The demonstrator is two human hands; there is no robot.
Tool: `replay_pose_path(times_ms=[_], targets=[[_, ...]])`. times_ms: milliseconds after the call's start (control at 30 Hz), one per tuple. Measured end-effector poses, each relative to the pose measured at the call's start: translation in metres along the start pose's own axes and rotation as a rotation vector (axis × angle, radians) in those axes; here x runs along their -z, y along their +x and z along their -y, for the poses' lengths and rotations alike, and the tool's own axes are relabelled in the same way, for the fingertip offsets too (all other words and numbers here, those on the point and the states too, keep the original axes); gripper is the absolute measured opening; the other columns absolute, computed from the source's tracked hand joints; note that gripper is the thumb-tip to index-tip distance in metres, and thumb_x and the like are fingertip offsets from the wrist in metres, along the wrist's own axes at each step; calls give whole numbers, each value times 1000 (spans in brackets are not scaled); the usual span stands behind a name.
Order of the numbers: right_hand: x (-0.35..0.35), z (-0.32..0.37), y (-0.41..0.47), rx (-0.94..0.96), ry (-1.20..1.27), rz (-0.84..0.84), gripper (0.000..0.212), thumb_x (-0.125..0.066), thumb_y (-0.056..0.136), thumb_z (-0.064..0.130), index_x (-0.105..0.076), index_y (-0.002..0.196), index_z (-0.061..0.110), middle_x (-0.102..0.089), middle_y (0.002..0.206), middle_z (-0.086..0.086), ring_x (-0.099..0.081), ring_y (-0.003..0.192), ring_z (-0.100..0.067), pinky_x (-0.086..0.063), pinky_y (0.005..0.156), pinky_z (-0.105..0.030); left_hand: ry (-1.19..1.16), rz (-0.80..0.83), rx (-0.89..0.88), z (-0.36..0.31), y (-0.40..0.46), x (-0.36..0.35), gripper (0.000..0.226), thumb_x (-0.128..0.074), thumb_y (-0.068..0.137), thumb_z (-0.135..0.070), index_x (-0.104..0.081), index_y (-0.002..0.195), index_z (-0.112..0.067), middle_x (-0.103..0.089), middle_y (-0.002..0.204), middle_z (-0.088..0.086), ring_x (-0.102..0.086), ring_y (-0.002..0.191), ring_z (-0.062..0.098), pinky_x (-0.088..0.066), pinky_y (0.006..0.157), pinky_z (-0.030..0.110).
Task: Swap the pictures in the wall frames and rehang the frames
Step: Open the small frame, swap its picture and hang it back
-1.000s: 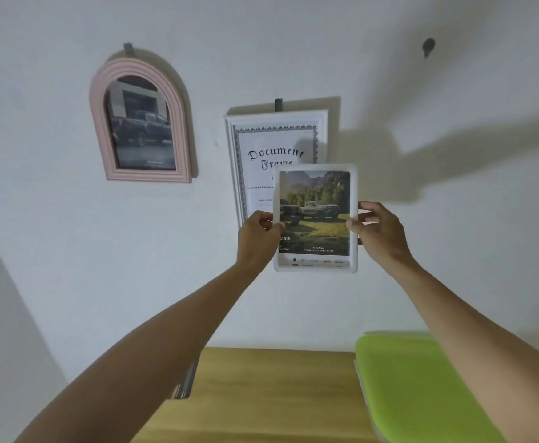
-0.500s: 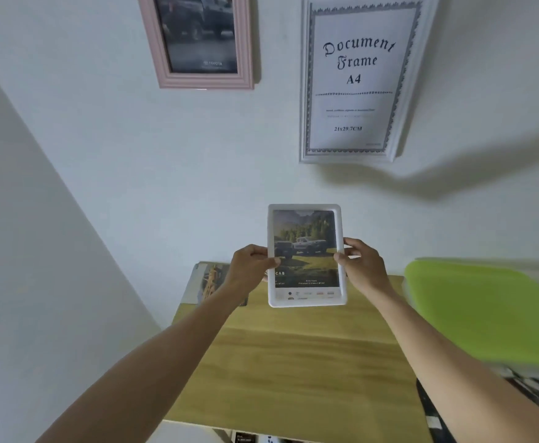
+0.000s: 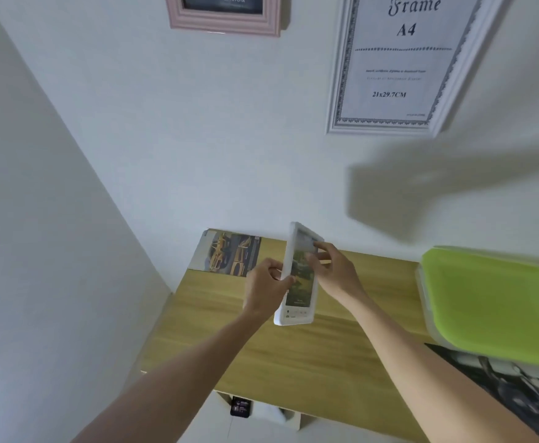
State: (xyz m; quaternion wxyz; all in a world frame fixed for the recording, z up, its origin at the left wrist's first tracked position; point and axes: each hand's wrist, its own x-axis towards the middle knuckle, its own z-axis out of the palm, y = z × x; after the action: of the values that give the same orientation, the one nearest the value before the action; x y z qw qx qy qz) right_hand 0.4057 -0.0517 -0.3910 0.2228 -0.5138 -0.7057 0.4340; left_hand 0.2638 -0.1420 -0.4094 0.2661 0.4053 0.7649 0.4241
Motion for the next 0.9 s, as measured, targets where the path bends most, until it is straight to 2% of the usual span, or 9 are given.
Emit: replay_pose_path(times_ms=[133,267,467,567,667,733,800,833,900], targets=[[1,28,9,-9,87,-20,57,-67,86,50,-46,135,30,-61,118,11,-63,100,-13,-53,83,-32,134,-39,-129,-19,-5,-18,20,-74,81,-33,-65,96,-23,-66,80,-12,-62,72,7,-51,62,29],[13,28,18,-41,91,-96,46,-65,88,26,-49,131,19,-65,114,2,-64,93,-18,-50,74,-29,195,-10,-201,-31,-7,-31,23,-74,80,-43,-65,97,-31,-66,87,-15,-61,78,6,-51,66,30],[37,2,22,-90,284,-79,41,-65,87,15,-58,125,27,-70,100,2,-70,90,-20,-59,84,-47,8,33,-284,-20,-1,-36,43,-70,83,-50,-70,114,-20,-68,99,-9,-62,87,8,-53,81,39],[49,-8,19,-105,382,-14,40,-68,87,10,-62,122,27,-73,101,-2,-71,93,-22,-59,86,-47,72,-12,-175,-14,12,-27,48,-65,90,-44,-59,129,-18,-60,120,-2,-56,105,11,-49,94,36],[58,-14,13,-91,422,64,34,-67,90,10,-64,116,32,-75,103,-2,-71,99,-23,-57,88,-41,143,-7,-42,2,31,-17,65,-62,89,-52,-44,142,-19,-46,139,-1,-44,128,17,-40,107,40],[62,-19,11,-83,442,77,34,-67,92,12,-62,120,31,-76,102,-1,-70,102,-24,-54,91,-43,114,42,-19,13,46,-11,66,-63,85,-57,-47,139,-21,-56,133,-3,-55,119,15,-49,99,41],[62,-25,10,-52,378,41,42,-65,94,16,-55,131,33,-75,99,3,-70,100,-20,-53,94,-42,65,103,-37,20,51,-7,52,-66,85,-48,-56,131,-26,-68,111,-5,-67,93,7,-58,79,34],[61,-27,9,-17,300,5,47,-63,95,19,-49,136,36,-72,101,7,-69,98,-16,-53,92,-37,55,116,-54,23,52,-6,48,-68,85,-44,-57,130,-28,-69,104,-8,-68,85,5,-58,73,31],[56,-29,7,80,114,-87,57,-61,98,21,-35,145,41,-61,105,17,-62,92,-5,-47,81,-21,35,135,-90,24,49,-3,61,-71,83,-43,-47,139,-34,-70,95,-10,-69,80,4,-58,71,31]])
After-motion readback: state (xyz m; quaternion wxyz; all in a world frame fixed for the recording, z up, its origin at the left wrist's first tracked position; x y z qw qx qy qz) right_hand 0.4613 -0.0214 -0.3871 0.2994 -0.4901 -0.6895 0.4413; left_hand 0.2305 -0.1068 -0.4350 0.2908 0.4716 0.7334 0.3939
